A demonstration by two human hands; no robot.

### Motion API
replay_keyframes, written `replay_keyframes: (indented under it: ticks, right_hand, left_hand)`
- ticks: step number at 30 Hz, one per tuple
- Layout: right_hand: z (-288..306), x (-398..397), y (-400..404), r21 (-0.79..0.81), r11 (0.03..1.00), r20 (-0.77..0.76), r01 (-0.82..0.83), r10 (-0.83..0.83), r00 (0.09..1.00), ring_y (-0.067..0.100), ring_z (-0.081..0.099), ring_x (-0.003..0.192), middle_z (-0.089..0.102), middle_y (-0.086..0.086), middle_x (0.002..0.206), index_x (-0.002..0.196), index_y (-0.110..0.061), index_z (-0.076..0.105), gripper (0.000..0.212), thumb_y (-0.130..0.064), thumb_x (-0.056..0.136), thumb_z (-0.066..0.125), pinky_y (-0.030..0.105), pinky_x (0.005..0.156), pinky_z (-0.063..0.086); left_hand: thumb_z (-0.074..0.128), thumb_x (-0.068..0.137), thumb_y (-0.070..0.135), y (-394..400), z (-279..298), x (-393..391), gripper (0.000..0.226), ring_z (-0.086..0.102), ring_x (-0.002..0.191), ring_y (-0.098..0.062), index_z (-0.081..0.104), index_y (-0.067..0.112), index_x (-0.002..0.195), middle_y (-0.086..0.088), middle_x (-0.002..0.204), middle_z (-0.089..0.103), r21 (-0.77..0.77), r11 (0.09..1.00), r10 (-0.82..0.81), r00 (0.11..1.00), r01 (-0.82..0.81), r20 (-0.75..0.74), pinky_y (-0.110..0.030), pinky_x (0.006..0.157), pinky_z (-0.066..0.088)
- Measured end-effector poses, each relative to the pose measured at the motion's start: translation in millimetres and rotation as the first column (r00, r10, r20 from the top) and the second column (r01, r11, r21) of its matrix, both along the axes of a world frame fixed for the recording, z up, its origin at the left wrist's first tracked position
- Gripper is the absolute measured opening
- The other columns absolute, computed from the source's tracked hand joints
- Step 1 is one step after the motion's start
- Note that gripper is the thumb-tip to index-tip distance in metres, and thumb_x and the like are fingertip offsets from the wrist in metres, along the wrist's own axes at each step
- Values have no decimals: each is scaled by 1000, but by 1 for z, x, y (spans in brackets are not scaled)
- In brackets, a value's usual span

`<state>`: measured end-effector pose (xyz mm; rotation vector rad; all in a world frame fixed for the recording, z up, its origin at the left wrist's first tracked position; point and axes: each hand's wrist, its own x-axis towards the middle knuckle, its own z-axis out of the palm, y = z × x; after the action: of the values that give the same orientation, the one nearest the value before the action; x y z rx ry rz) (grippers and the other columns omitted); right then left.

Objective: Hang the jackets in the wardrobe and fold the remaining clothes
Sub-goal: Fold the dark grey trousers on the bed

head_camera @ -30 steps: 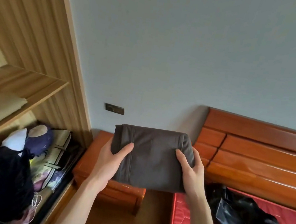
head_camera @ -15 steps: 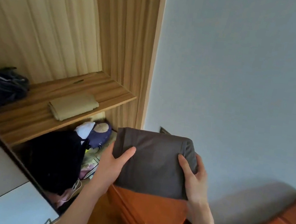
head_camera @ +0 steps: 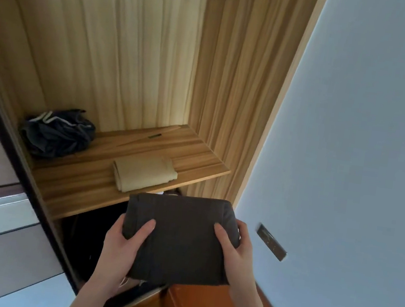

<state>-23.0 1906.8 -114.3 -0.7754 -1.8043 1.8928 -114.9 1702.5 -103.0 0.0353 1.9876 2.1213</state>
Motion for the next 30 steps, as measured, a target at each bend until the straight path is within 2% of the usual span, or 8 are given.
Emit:
replay_keyframes:
  ticks: [3,8,10,13,18,22,26,30]
  right_hand:
    - [-4,-41,-13,-3,1000,-3,-26,26,1000,13,65,109,64,-9,124,133,-38,53,51,-53,87,71,25,79,60]
    - [-13,-99,-34,12,998,-21,-64,64,998,11,63,107,65,-10,120,120,-41,56,30,-45,93,69,26,82,56]
    - [-15,-119,-35,41,996,-21,-83,84,996,12,66,106,67,-9,116,116,-41,59,25,-45,93,70,32,86,59]
    - [-17,-146,-33,90,990,-34,-111,114,993,12,70,105,72,-13,110,120,-40,63,30,-47,92,71,43,93,60]
    - [-13,-207,-21,181,974,-31,-134,141,989,9,71,100,75,-13,104,116,-34,68,25,-42,93,73,34,86,58]
    - [-19,-265,-7,244,953,6,-181,185,983,9,72,96,76,-11,101,110,-30,70,24,-45,92,75,45,91,58]
    - [-26,-320,11,268,939,12,-214,219,976,6,71,96,77,-12,100,111,-30,71,23,-41,91,77,44,93,58]
    - [-41,-373,33,283,918,42,-277,277,960,8,71,101,77,-11,106,116,-30,71,37,-51,87,77,46,95,57]
  left_hand:
    - [77,89,32,-16,1,-33,30,71,98,-15,67,28,117,6,108,74,17,1000,22,1000,-22,3,-27,74,54]
    - [79,88,31,-36,-7,-86,24,73,91,-12,69,31,109,9,103,76,28,998,63,998,-64,23,-27,73,56]
    - [79,87,33,-40,-14,-103,29,74,88,-8,69,28,114,8,105,76,30,996,86,996,-87,34,-26,72,57]
    - [79,88,34,-40,-22,-125,38,72,97,-13,66,25,122,6,111,74,29,993,110,993,-112,47,-29,77,56]
    - [79,89,33,-32,-28,-169,31,73,99,-11,68,34,118,10,110,76,61,984,167,984,-170,58,-33,84,59]
    - [77,91,34,-23,-36,-210,32,70,104,-13,64,31,120,8,114,72,63,968,237,968,-242,79,-35,89,58]
    - [74,93,37,-7,-44,-251,39,64,105,-13,57,27,127,11,115,65,5,959,283,957,-284,62,-33,93,53]
    - [64,100,35,9,-54,-290,35,55,108,-18,41,31,127,6,119,56,-97,945,319,944,-311,83,-36,96,44]
